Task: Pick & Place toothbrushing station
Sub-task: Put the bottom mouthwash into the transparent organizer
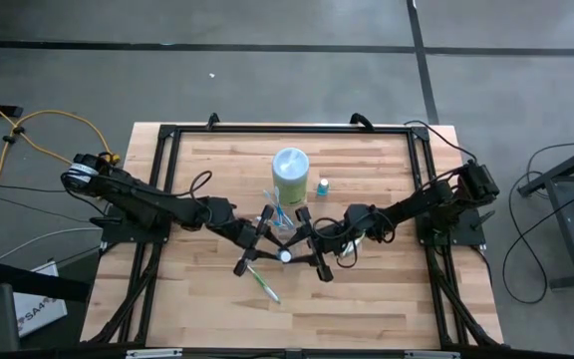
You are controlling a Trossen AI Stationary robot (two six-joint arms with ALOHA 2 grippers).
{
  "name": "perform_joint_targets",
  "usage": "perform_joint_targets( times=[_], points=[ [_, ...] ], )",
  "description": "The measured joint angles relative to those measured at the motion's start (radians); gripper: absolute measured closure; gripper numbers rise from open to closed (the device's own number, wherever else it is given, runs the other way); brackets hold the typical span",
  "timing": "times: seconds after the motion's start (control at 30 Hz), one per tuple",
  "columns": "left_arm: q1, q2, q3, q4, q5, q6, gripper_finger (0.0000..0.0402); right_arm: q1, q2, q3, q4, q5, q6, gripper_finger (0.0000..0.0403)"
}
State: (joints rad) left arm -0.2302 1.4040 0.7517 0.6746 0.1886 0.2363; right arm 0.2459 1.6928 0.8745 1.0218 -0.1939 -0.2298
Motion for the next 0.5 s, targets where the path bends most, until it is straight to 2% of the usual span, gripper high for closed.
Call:
perform_joint_targets(
  times=[0.5],
  points=[
    [0.004,0.0,0.0,0.023,0.003,0.019,0.03,-0.006,0.0,0.007,0.006,-0.002,-0.006,0.0275]
  ],
)
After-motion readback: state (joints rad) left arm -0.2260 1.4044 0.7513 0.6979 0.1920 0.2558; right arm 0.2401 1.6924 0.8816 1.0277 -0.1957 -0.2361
